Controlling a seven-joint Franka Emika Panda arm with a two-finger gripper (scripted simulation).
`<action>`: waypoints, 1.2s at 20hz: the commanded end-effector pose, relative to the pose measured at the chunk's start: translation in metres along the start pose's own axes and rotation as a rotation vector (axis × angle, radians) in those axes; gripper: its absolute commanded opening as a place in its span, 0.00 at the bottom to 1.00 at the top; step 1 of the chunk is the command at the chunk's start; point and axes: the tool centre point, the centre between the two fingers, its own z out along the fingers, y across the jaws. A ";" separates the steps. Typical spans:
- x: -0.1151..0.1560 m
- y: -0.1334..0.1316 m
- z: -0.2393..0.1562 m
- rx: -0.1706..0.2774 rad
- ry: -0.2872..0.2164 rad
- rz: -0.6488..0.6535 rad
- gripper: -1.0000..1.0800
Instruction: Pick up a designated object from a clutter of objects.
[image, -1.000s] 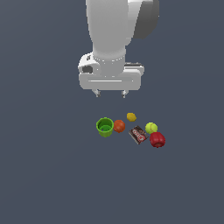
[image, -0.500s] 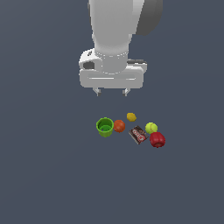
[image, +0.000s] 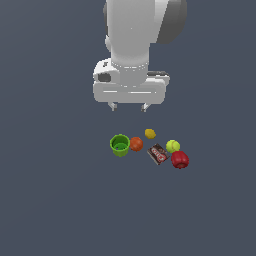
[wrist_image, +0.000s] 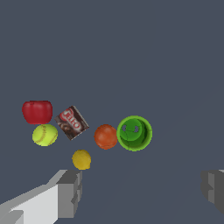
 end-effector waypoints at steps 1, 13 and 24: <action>0.000 -0.004 0.009 -0.002 0.000 0.004 0.96; -0.015 -0.046 0.093 -0.013 0.009 0.051 0.96; -0.060 -0.090 0.184 -0.008 0.019 0.101 0.96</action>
